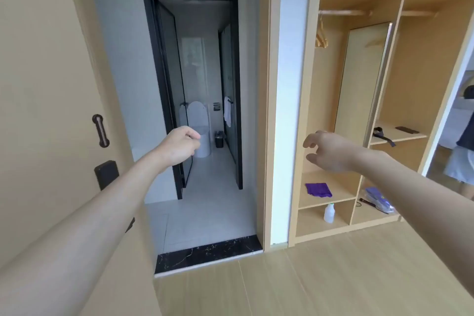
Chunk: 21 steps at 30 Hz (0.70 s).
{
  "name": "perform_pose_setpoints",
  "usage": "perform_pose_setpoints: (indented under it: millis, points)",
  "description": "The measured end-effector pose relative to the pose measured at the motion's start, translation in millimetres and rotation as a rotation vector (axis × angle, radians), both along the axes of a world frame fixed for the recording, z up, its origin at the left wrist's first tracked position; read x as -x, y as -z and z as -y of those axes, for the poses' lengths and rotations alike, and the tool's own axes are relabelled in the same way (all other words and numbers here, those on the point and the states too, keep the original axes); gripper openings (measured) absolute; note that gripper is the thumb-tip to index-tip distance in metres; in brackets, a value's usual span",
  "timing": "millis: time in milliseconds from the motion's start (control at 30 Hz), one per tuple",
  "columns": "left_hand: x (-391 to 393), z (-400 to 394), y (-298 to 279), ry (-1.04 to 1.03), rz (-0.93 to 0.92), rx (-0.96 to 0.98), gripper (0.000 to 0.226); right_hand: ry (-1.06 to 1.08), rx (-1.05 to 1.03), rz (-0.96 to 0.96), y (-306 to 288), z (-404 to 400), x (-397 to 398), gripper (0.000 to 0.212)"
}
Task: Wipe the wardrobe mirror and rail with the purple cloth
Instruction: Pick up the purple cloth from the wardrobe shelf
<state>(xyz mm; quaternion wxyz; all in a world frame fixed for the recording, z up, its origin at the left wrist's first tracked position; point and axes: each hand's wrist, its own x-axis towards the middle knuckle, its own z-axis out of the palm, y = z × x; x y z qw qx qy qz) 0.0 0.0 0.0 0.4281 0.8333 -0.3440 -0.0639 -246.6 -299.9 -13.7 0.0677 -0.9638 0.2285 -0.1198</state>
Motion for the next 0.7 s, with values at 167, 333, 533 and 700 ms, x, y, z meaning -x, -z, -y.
perform_pose_setpoints:
  millis: [167, 333, 533, 700]
  points:
    - [1.5, 83.7, -12.2, 0.006, -0.004, 0.004, 0.019, 0.053, -0.031, 0.029, -19.5, 67.8, 6.5, 0.037]
    - [9.2, 161.5, -20.7, -0.001, 0.026, 0.05, 0.022, 0.111, -0.204, 0.146, -31.5, 139.5, 2.6, 0.032]
    - [6.6, 225.5, 0.9, -0.001, -0.001, -0.005, 0.023, 0.085, -0.293, 0.127, 1.5, 201.1, -10.9, 0.032]
    - [-13.6, 291.1, 18.8, 0.017, -0.047, -0.027, 0.024, 0.113, -0.353, 0.106, 24.2, 255.9, -17.4, 0.029]
